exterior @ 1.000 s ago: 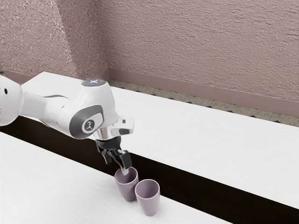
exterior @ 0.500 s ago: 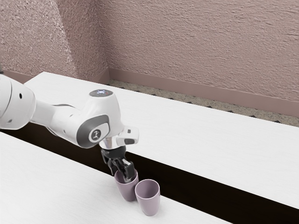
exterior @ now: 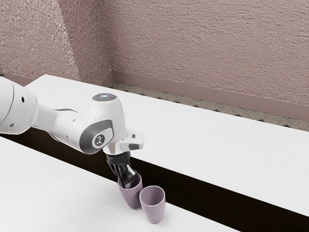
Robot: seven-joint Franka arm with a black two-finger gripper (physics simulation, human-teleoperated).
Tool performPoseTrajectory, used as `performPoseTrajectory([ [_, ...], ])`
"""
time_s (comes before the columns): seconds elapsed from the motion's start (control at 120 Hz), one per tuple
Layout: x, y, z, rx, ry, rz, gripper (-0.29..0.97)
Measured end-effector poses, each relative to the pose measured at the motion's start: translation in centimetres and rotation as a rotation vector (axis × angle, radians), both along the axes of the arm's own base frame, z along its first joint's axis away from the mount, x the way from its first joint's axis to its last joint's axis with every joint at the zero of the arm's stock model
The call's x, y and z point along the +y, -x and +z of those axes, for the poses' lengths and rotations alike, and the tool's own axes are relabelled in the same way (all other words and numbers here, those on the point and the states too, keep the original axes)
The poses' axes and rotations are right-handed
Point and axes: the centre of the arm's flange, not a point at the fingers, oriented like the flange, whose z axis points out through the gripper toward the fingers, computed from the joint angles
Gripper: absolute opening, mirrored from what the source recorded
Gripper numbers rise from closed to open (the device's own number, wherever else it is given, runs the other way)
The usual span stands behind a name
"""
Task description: Place the left cup onto the right cup
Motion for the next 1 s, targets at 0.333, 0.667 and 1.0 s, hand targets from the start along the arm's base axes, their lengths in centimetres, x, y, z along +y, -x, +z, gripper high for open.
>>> performPoseTrajectory([
  [0.333,0.0,0.0,0.9,-0.011,-0.003,-0.001,-0.1],
  [0.667,0.2,0.7,6.3,-0.058,0.002,-0.006,-0.1],
  [1.0,-0.7,2.7,11.7,-0.056,-0.003,-0.041,-0.11],
])
